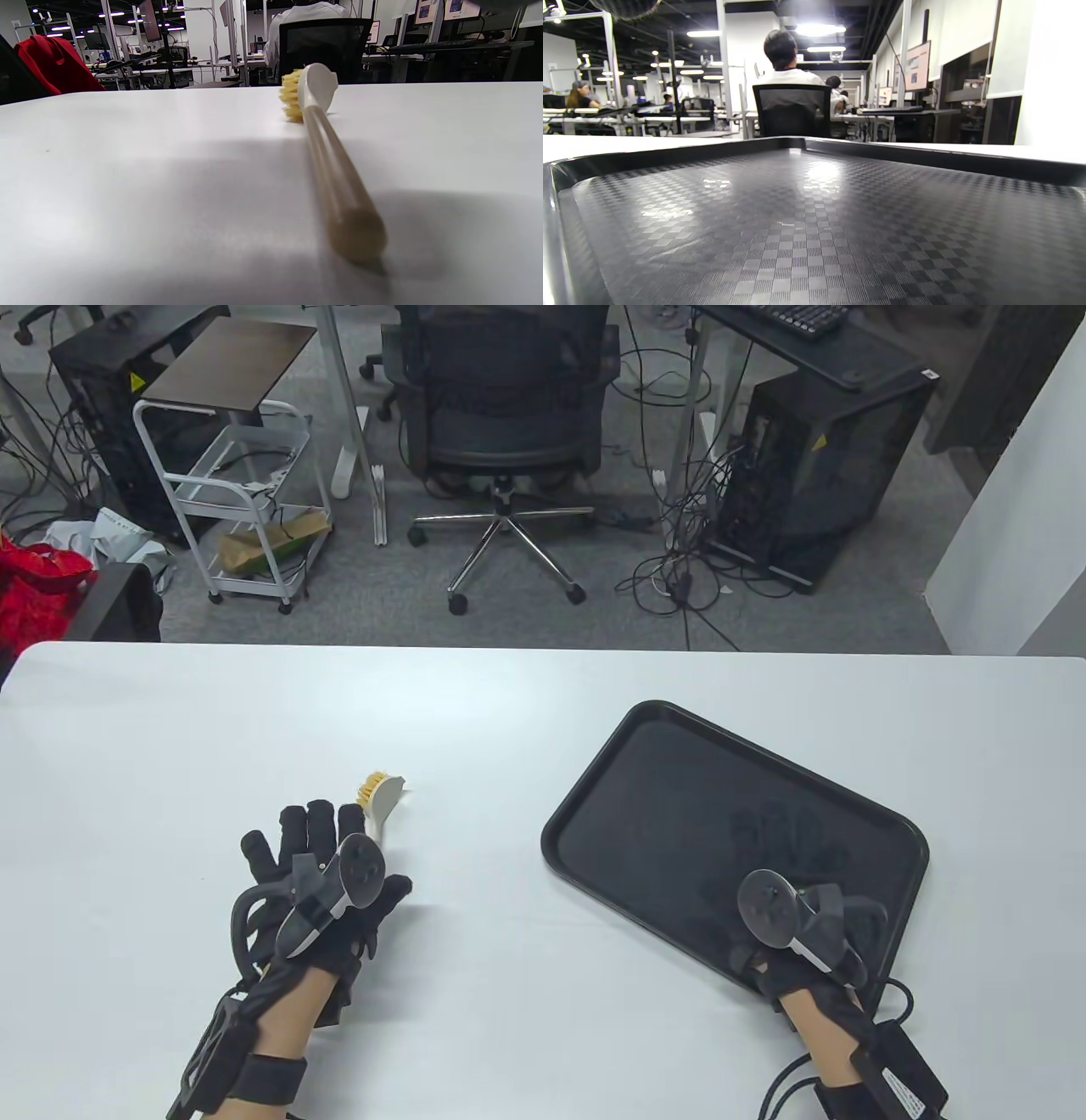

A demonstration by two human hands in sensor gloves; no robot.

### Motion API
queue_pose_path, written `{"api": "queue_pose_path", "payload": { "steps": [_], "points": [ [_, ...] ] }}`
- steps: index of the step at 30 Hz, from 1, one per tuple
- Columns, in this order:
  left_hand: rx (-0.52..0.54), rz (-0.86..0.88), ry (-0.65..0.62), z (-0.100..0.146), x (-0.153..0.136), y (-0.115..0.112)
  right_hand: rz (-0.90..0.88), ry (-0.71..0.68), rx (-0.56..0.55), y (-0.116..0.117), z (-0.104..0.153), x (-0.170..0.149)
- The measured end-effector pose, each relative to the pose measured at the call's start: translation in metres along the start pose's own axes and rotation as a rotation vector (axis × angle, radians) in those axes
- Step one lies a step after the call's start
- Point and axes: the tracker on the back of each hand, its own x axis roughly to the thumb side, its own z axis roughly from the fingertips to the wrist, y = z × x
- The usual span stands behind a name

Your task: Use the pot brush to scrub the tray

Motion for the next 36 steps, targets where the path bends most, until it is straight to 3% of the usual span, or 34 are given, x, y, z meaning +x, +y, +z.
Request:
{"api": "queue_pose_path", "payload": {
  "steps": [11,17,23,29,36],
  "points": [
    [-0.143,-0.037,0.104,-0.019,0.001,-0.03,-0.016,0.016,0.02,0.001,-0.001,-0.006],
    [-0.155,-0.1,0.153,-0.021,0.007,-0.038,-0.009,0.022,0.033,0.002,0.0,-0.007],
    [-0.184,-0.031,0.191,-0.024,0.012,-0.047,-0.014,0.014,0.033,0.001,0.001,-0.008],
    [-0.157,0.063,0.21,-0.027,0.005,-0.043,-0.043,0.021,0.081,0.006,-0.001,-0.014],
    [-0.077,0.266,0.166,-0.017,-0.01,-0.016,-0.143,0.136,0.056,-0.006,0.001,-0.033]
  ]
}}
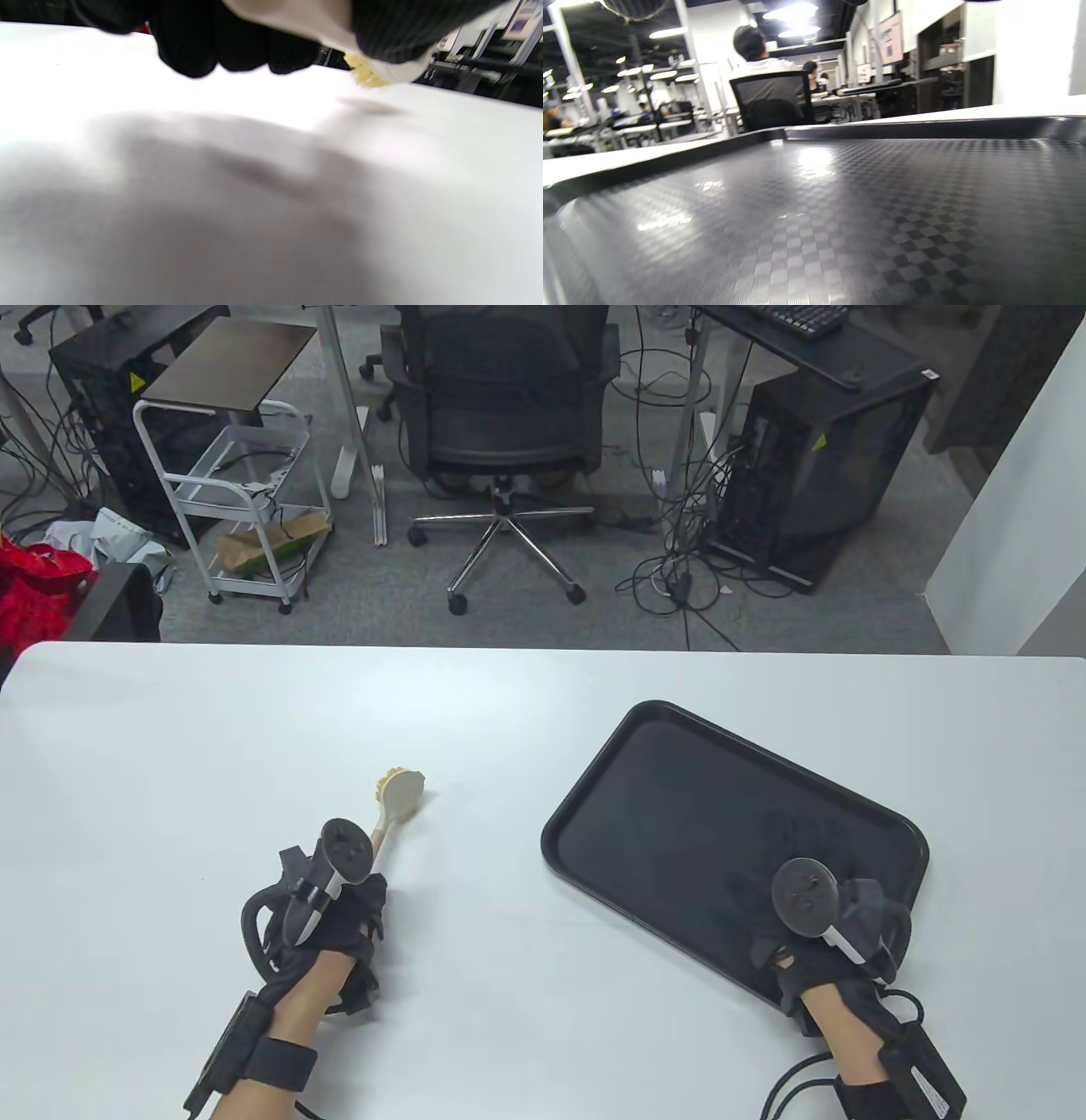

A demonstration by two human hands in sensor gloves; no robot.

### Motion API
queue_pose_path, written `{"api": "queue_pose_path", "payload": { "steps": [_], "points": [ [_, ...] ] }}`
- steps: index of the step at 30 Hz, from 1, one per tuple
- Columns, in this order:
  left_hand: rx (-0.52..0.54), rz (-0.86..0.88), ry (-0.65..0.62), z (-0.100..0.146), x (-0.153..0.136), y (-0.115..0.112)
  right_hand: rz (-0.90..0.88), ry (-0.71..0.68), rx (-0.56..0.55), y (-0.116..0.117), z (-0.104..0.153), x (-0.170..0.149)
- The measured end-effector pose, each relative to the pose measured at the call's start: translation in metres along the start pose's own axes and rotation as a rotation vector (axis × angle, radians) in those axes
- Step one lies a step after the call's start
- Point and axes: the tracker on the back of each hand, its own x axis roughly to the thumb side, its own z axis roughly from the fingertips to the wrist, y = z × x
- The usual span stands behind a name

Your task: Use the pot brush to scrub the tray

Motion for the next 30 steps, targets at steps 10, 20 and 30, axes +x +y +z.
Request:
{"api": "queue_pose_path", "payload": {
  "steps": [10,20,30],
  "points": [
    [-0.036,0.32,-0.097,0.014,-0.013,0.034,-0.11,0.359,0.109,-0.007,-0.01,-0.08],
    [-0.031,0.493,-0.168,0.016,-0.021,0.042,0.025,0.604,0.545,0.011,-0.01,-0.13],
    [0.016,0.547,-0.211,0.024,-0.023,0.048,0.039,0.473,0.611,0.027,-0.019,-0.104]
  ]
}}
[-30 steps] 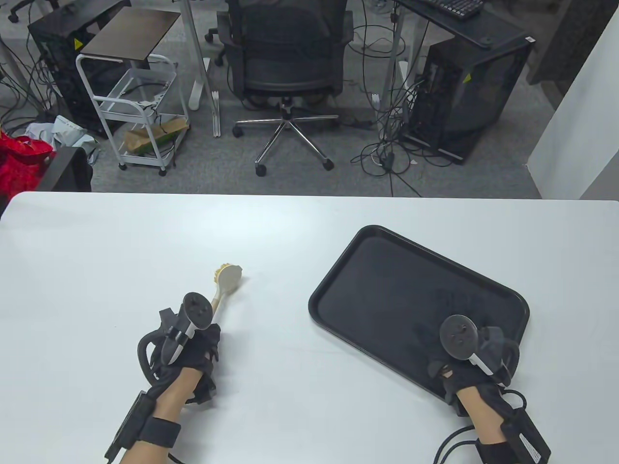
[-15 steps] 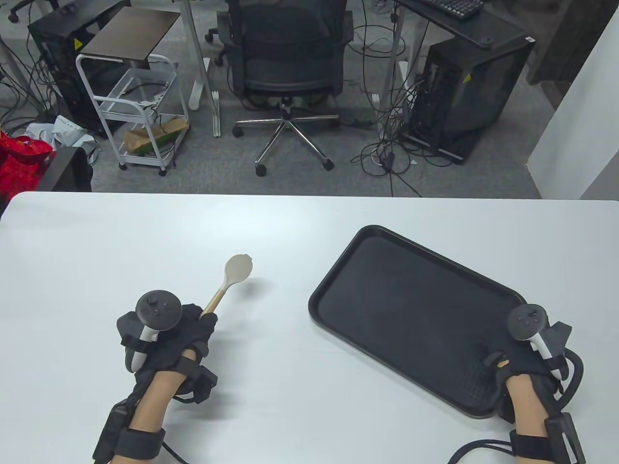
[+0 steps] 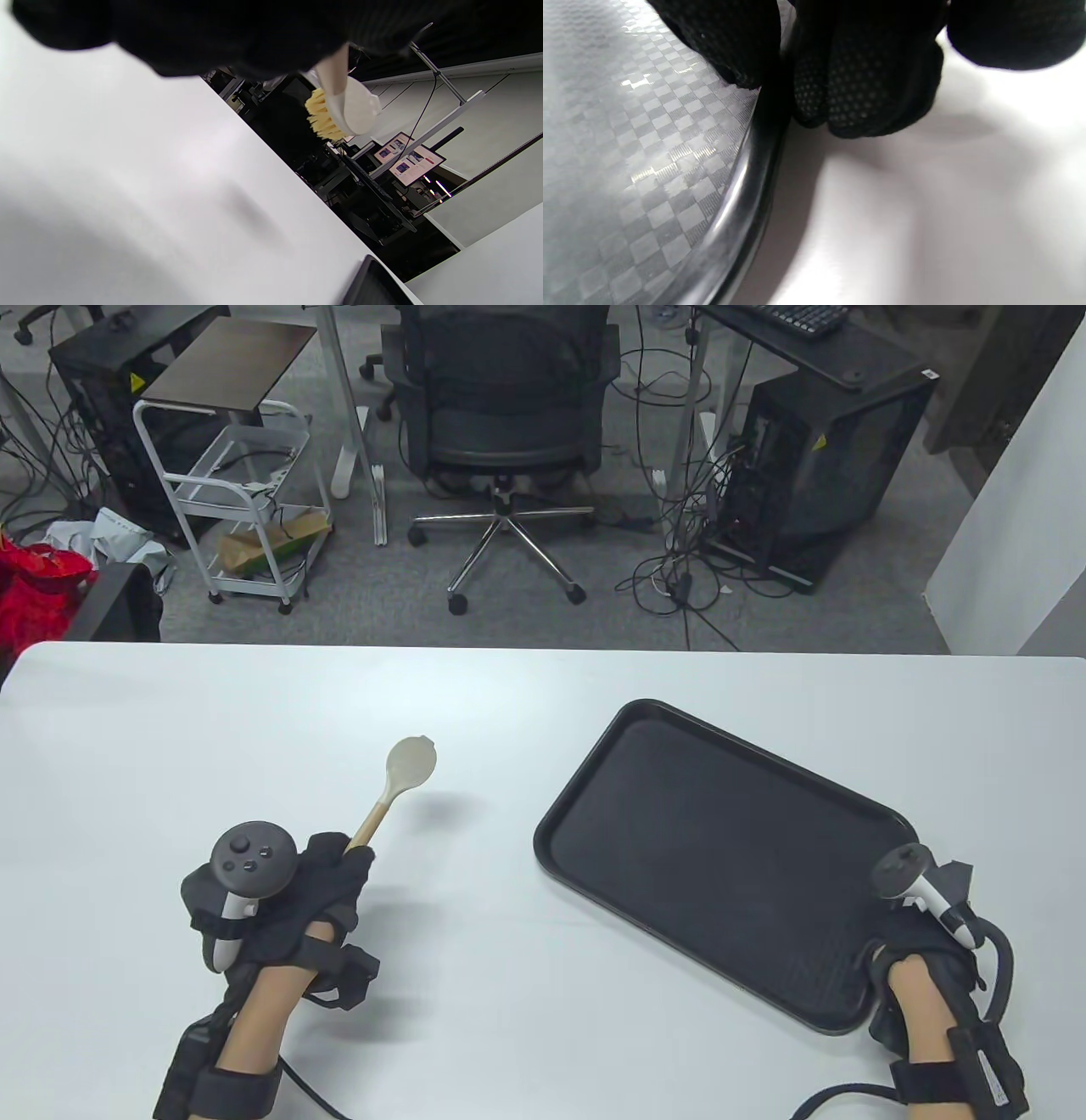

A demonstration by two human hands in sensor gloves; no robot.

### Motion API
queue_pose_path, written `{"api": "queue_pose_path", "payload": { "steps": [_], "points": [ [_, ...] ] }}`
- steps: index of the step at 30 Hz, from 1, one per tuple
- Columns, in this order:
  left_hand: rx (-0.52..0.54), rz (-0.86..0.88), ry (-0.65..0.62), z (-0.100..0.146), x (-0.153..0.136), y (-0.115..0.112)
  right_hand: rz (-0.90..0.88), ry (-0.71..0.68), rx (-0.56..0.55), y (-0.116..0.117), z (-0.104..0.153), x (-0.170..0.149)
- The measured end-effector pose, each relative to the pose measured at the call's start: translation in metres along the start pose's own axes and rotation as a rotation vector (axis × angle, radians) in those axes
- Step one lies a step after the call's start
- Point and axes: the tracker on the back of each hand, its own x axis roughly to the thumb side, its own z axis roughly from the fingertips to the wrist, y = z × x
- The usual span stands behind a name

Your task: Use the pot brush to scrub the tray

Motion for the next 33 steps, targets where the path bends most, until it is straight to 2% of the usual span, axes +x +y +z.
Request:
{"api": "queue_pose_path", "payload": {
  "steps": [3,6,10,15,19,24,29,33],
  "points": [
    [0.002,0.001,-0.002,0.001,0.0,0.0,0.009,-0.072,-0.05,0.003,0.002,0.016],
    [-0.004,0.009,0.001,0.001,-0.001,0.0,0.031,-0.14,-0.169,0.007,0.007,0.037],
    [-0.012,0.025,0.001,0.002,0.0,-0.001,0.018,-0.235,-0.262,0.014,0.012,0.061],
    [-0.024,0.042,0.0,0.002,0.0,-0.002,-0.015,-0.324,-0.279,0.022,0.016,0.087],
    [-0.038,0.048,0.0,0.002,0.001,-0.003,0.005,-0.386,-0.335,0.029,0.021,0.108],
    [-0.066,0.06,-0.023,0.004,0.008,-0.009,0.012,-0.418,-0.354,0.034,0.025,0.122],
    [-0.12,0.047,-0.056,0.004,0.027,-0.026,0.03,-0.419,-0.365,0.035,0.026,0.125],
    [-0.233,0.027,-0.066,-0.004,0.059,-0.055,0.02,-0.423,-0.36,0.036,0.026,0.124]
  ]
}}
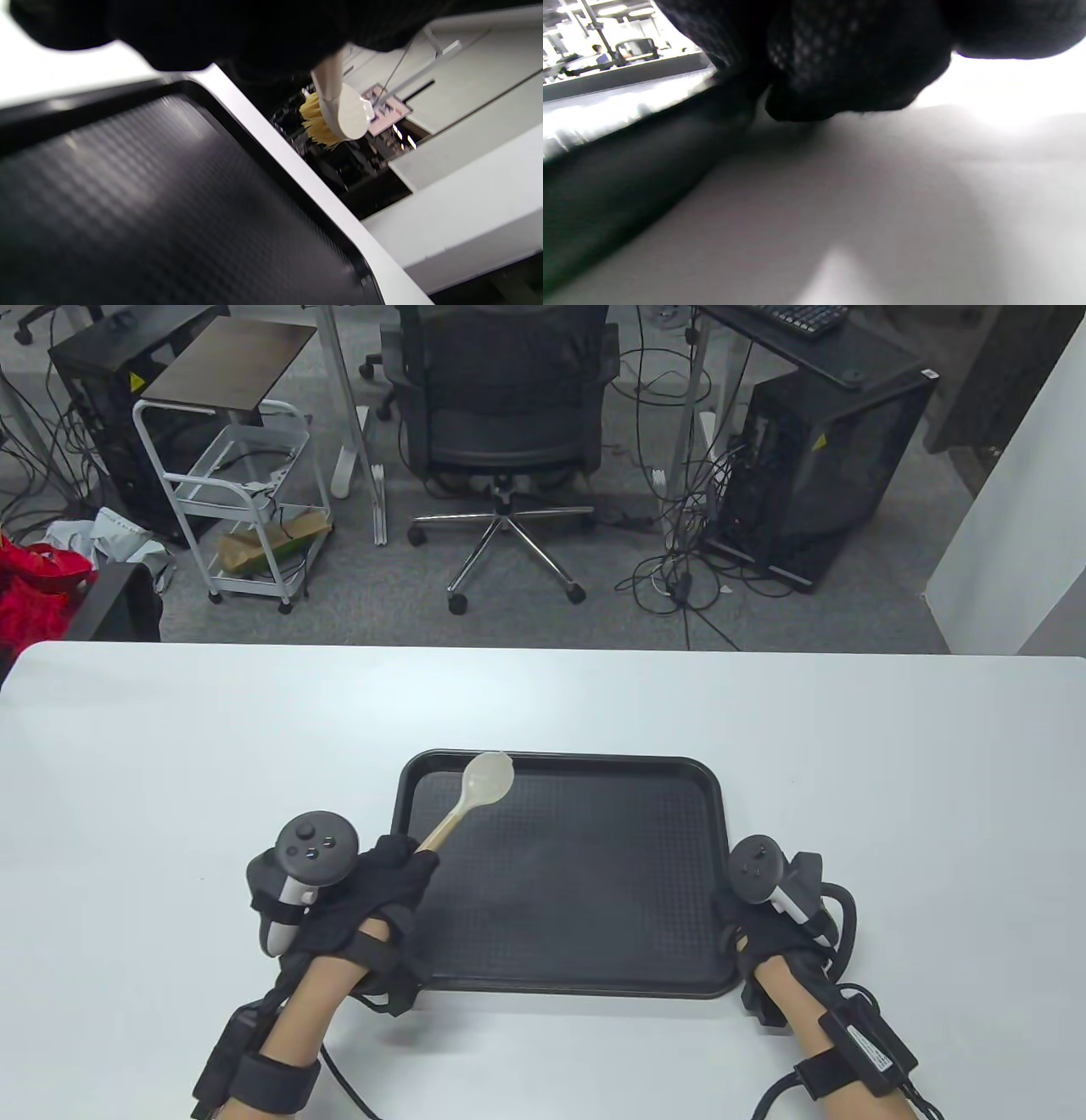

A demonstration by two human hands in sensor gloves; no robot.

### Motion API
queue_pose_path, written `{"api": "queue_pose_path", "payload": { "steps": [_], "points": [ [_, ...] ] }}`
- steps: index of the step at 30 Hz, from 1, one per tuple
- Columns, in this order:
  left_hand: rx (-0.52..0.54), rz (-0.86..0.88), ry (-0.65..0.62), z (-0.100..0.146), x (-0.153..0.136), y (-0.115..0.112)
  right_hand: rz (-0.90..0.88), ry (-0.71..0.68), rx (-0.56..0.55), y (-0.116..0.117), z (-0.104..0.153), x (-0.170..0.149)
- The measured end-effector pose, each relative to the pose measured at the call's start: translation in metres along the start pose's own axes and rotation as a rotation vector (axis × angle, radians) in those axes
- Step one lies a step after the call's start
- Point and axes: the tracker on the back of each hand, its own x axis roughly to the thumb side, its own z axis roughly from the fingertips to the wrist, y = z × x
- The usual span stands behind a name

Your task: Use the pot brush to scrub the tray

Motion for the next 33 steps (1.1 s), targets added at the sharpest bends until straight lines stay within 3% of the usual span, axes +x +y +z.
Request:
{"api": "queue_pose_path", "payload": {
  "steps": [7,14,20,30,33],
  "points": [
    [-0.166,0.019,0.026,-0.048,0.065,-0.061,-0.007,-0.001,0.002,0.0,0.0,-0.001],
    [-0.223,0.008,0.089,-0.087,0.097,-0.113,-0.013,-0.006,0.006,0.001,0.0,-0.001],
    [-0.221,0.017,0.144,-0.107,0.108,-0.134,-0.015,-0.007,0.009,0.001,0.0,-0.002],
    [-0.268,-0.023,0.169,-0.113,0.121,-0.162,-0.017,-0.007,0.013,0.001,-0.001,-0.002],
    [-0.234,-0.059,0.174,-0.114,0.121,-0.166,-0.014,-0.008,0.014,0.001,-0.001,-0.002]
  ]
}}
